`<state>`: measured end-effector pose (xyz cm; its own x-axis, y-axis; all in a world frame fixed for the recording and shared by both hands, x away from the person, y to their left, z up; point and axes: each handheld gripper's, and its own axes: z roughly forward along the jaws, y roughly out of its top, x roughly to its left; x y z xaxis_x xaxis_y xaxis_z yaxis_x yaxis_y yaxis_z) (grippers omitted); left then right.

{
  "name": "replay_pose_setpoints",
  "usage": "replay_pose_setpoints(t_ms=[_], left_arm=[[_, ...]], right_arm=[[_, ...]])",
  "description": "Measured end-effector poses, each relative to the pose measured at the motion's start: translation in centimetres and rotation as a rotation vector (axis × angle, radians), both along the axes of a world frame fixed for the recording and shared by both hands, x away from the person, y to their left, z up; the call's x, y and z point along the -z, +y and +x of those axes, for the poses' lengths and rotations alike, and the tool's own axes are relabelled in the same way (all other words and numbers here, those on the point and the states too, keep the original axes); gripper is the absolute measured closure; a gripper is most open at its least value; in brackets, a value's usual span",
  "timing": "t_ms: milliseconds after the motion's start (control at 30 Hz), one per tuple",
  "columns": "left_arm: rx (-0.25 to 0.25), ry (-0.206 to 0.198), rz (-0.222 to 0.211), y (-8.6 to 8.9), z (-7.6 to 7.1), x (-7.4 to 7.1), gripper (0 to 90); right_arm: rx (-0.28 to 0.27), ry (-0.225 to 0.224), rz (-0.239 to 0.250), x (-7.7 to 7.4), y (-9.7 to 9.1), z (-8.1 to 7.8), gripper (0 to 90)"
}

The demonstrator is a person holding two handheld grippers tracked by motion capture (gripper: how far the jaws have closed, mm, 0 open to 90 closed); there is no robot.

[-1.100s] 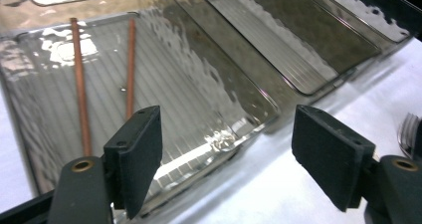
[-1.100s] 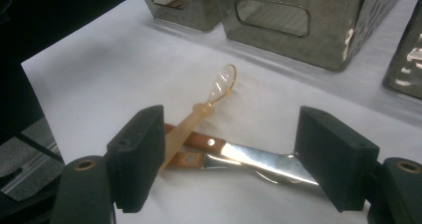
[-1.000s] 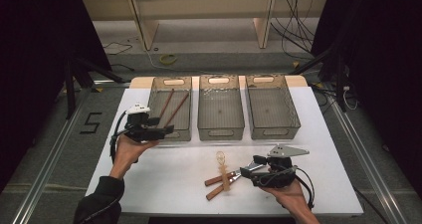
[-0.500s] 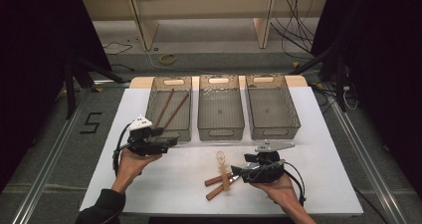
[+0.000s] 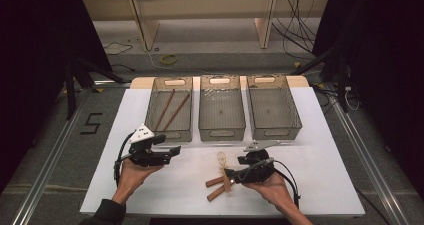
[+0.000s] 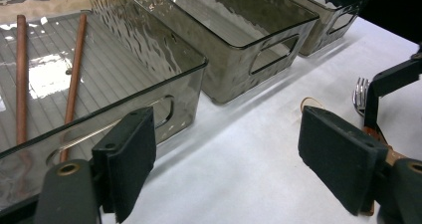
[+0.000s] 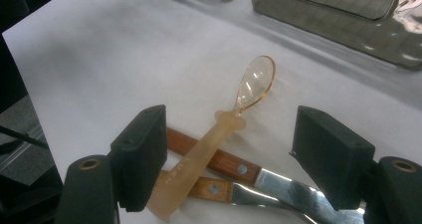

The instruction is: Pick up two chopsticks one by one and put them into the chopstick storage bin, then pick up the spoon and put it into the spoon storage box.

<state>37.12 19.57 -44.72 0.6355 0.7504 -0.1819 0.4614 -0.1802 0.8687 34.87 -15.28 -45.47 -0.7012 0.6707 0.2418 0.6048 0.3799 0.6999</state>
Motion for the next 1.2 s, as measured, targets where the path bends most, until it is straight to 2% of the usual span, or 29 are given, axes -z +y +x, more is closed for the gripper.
replay_pose_setpoints(t_ms=[300,567,867,1200], left_arm=[[0.000,0.018,0.014,0.0,-0.7,0.9,22.6],[0.016,-0.011,0.007,-0.1,-1.5,1.1,22.9],[0.015,-0.012,-0.005,0.1,-1.9,1.3,23.0],[0.023,-0.005,0.009,0.0,-2.1,1.6,23.0]], right_arm=[[-0.016,0.056,-0.026,0.9,0.9,0.8,30.6],[-0.023,0.099,-0.047,1.4,1.6,1.2,30.5],[-0.025,0.133,-0.063,1.9,2.2,1.4,30.6],[-0.042,0.167,-0.076,2.3,2.8,1.6,31.5]])
